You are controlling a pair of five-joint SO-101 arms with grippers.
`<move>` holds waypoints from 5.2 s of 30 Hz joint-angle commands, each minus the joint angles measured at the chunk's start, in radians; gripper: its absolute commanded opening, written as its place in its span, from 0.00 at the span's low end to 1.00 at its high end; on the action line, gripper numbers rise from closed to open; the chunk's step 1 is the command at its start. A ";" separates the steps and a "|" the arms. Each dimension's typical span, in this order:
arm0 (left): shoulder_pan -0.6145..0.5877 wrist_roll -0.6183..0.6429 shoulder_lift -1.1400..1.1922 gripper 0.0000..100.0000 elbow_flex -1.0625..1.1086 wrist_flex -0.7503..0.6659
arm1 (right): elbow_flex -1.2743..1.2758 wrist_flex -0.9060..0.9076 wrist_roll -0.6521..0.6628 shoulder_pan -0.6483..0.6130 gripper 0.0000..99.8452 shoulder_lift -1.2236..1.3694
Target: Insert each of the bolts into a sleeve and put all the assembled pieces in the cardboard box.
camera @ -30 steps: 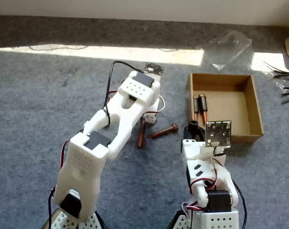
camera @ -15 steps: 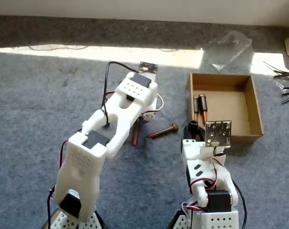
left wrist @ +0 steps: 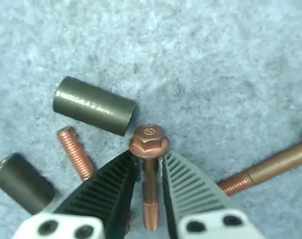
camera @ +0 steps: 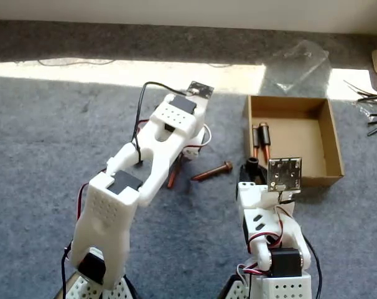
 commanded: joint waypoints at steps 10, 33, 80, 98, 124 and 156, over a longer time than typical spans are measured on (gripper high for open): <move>0.105 -0.212 -0.031 0.01 -0.010 -0.003 | -0.012 -0.035 -0.003 0.012 0.00 -0.007; -0.068 -0.270 -0.777 0.01 0.535 -0.201 | 0.119 -0.217 -0.003 -0.160 0.00 -0.007; -0.228 -0.267 -1.844 0.01 1.408 -0.974 | 0.231 -0.470 0.046 -0.489 0.00 -0.004; -0.108 -0.107 -1.974 0.01 1.448 -1.125 | 0.231 -0.475 -0.087 -0.484 0.00 -0.005; 0.059 -0.054 -1.994 0.01 1.468 -1.188 | 0.231 -0.513 0.115 -0.473 0.00 0.004; 0.108 -0.055 -2.181 0.01 1.437 -0.959 | 0.231 -0.479 0.115 -0.473 0.00 0.004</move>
